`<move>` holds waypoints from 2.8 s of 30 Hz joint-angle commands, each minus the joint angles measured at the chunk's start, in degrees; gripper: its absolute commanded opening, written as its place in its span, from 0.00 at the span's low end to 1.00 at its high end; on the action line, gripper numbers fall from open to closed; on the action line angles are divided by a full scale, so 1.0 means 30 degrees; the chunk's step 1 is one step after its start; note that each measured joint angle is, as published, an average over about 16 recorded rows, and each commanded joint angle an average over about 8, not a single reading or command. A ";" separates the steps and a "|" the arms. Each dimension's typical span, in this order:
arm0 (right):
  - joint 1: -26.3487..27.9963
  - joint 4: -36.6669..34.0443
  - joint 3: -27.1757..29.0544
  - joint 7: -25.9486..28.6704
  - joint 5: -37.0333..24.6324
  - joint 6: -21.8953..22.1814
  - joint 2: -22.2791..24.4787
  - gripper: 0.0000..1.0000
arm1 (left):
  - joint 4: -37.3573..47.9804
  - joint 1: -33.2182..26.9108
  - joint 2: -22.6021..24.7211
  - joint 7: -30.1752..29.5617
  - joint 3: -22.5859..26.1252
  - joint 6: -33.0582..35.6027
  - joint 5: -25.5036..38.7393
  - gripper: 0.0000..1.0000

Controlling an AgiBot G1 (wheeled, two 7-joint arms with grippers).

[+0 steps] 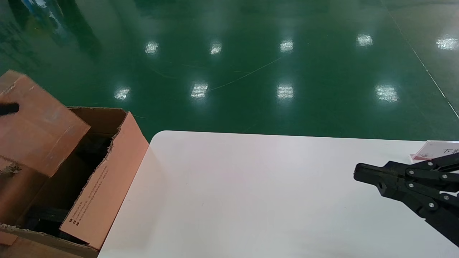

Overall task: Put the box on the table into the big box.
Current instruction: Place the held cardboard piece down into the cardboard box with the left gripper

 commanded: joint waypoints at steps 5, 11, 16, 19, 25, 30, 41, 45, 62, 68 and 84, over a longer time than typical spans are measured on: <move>0.0000 0.0000 -0.0001 -0.0001 0.0001 0.0000 0.0000 0.00 | 0.1063 0.1374 -0.0047 0.1008 0.0344 -0.1096 -0.0067 0.00; 0.0001 0.0000 -0.0002 -0.0001 0.0002 0.0001 0.0001 0.00 | 0.2516 0.3897 0.1195 0.3538 0.0218 -0.2934 -0.1537 0.00; 0.0001 0.0000 -0.0003 -0.0002 0.0002 0.0001 0.0001 0.06 | 0.3882 0.6053 0.2228 0.5027 -0.0384 -0.4432 -0.3214 0.00; 0.0001 0.0000 -0.0004 -0.0002 0.0003 0.0002 0.0002 0.43 | 0.4590 0.7153 0.2664 0.5695 -0.0814 -0.5203 -0.4123 0.00; 0.0001 0.0000 -0.0005 -0.0003 0.0004 0.0002 0.0002 1.00 | 0.5277 0.8635 0.2922 0.6486 -0.1319 -0.6074 -0.5106 0.00; 0.0002 0.0000 -0.0006 -0.0003 0.0004 0.0002 0.0002 1.00 | 0.5250 0.9140 0.2397 0.6620 -0.1365 -0.6421 -0.5186 0.00; 0.0002 0.0000 -0.0008 -0.0004 0.0006 0.0003 0.0003 1.00 | 0.4817 0.9680 0.1235 0.6295 -0.1286 -0.7078 -0.5038 0.00; 0.0002 0.0000 -0.0009 -0.0005 0.0006 0.0004 0.0003 1.00 | 0.4873 1.0147 0.1290 0.6400 -0.1430 -0.7326 -0.5351 0.00; 0.0003 0.0000 -0.0012 -0.0006 0.0008 0.0005 0.0005 1.00 | 0.5679 1.2422 0.1730 0.6889 -0.2209 -0.8889 -0.6863 0.00; 0.0004 0.0000 -0.0014 -0.0007 0.0009 0.0005 0.0005 1.00 | 0.5609 1.3182 0.1739 0.6930 -0.2373 -0.9038 -0.7205 0.00; 0.0004 0.0000 -0.0017 -0.0008 0.0011 0.0007 0.0006 1.00 | 0.4739 1.5023 0.2006 0.5814 -0.3051 -0.9421 -0.8550 0.00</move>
